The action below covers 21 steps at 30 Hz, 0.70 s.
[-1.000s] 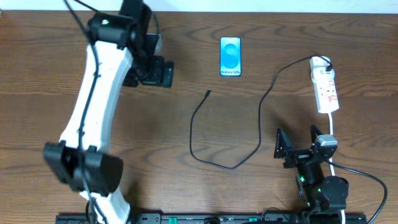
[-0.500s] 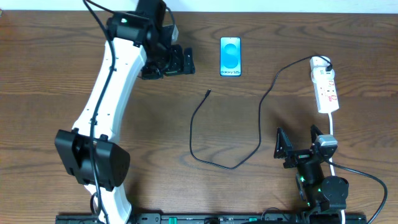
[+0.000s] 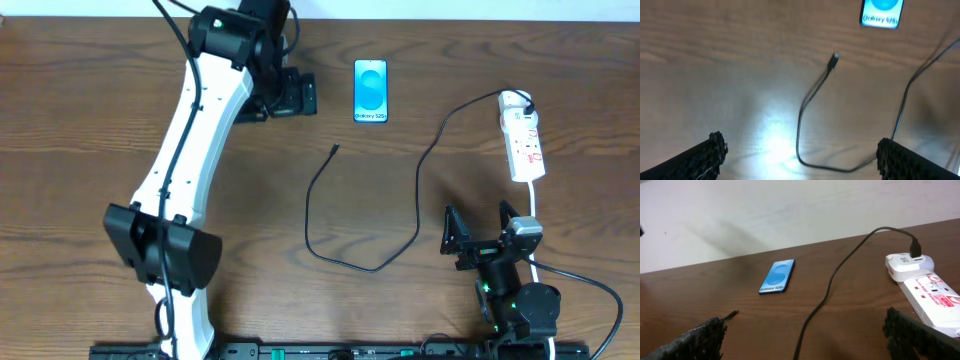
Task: Plug charger to phone and switch on socket
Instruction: 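Raise the left arm and move the left gripper over the blue phone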
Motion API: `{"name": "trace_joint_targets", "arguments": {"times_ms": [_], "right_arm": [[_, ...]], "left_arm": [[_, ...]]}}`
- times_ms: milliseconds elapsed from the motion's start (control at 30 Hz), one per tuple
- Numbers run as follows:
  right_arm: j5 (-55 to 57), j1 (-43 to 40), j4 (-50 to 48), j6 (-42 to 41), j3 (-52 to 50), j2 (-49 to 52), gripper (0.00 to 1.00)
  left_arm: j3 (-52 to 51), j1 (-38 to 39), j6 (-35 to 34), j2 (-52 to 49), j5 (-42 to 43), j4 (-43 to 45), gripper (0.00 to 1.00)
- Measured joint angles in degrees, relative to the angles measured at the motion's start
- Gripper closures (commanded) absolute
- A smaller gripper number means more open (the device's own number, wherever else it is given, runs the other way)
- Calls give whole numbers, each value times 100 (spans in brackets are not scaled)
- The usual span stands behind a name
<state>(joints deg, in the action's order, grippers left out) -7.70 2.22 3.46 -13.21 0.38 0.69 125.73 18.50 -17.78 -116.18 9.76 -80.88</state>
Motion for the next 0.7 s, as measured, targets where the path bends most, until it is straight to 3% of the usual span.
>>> {"name": "trace_joint_targets", "arguments": {"times_ms": [300, 700], "right_arm": [[0, 0, -2, 0, -2, 0, 1], [-2, 0, 0, 0, -2, 0, 1]], "left_arm": [[168, 17, 2, -1045, -221, 544, 2], [166, 463, -26, -1676, -243, 2677, 2]]}}
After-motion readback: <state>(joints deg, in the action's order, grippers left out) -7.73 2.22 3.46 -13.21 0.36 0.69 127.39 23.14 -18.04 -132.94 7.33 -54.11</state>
